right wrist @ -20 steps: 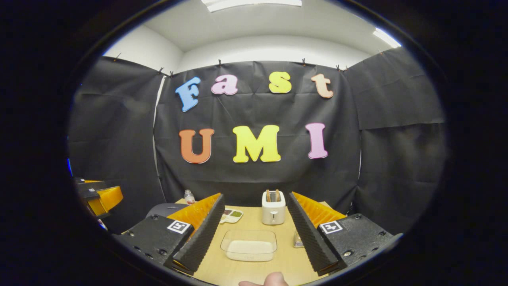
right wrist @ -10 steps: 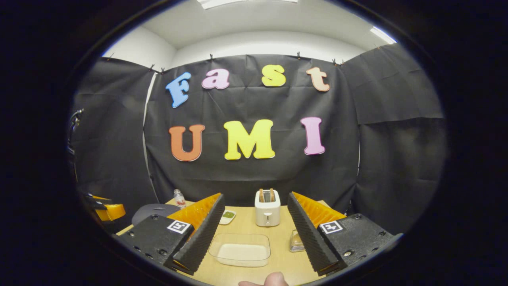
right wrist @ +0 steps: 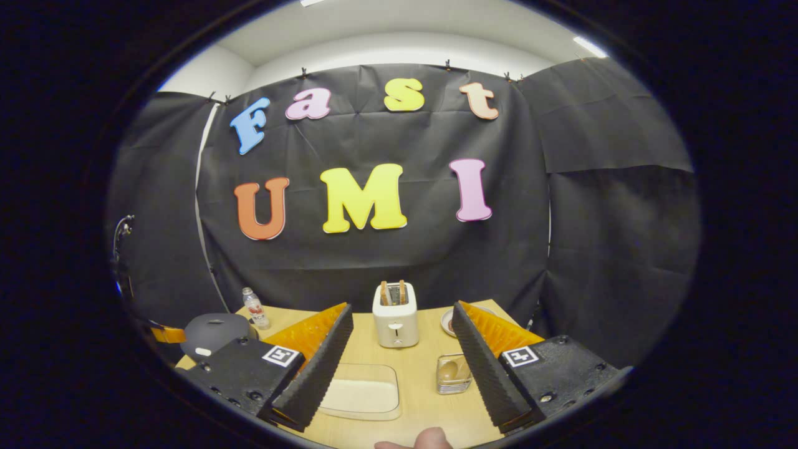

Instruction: Close the left gripper, press the button to open the rice cooker; take a wooden spoon from the chopstick holder with the right hand, scoop a spoonful of rice and pour it into the rice cooker, then put the wooden spoon back into the chopstick holder.

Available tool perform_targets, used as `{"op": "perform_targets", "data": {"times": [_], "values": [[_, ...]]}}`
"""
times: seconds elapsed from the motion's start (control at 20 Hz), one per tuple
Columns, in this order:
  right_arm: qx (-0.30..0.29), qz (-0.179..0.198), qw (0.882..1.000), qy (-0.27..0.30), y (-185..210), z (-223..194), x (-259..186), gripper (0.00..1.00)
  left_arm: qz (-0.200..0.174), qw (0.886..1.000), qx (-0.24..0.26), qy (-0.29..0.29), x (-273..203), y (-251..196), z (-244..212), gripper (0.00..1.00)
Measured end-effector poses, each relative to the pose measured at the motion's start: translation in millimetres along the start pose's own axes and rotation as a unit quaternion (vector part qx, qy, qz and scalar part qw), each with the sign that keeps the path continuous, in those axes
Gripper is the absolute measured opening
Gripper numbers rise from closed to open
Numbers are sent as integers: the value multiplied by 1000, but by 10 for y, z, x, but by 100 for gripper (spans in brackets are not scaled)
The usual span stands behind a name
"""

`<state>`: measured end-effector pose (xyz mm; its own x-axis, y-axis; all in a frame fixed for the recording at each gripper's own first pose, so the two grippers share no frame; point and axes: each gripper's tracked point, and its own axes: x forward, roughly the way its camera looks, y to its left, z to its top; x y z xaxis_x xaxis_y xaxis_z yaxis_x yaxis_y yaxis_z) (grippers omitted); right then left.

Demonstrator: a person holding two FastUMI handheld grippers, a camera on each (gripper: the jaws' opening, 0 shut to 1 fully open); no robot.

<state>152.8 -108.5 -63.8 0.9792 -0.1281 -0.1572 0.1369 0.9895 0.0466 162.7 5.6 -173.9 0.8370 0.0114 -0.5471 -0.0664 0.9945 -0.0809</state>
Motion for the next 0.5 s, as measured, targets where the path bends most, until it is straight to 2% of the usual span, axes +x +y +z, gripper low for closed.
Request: {"op": "perform_targets", "data": {"times": [0.2, 0.5], "values": [[-1, -8, 1000, 14, -97, -72, 161, 100, 19, 999, -6, 35, 249, 175, -160, 0], [-5, -6, 1000, 27, -70, -129, 305, 100, 28, 998, -4, 57, 410, 265, -286, 0]]}}
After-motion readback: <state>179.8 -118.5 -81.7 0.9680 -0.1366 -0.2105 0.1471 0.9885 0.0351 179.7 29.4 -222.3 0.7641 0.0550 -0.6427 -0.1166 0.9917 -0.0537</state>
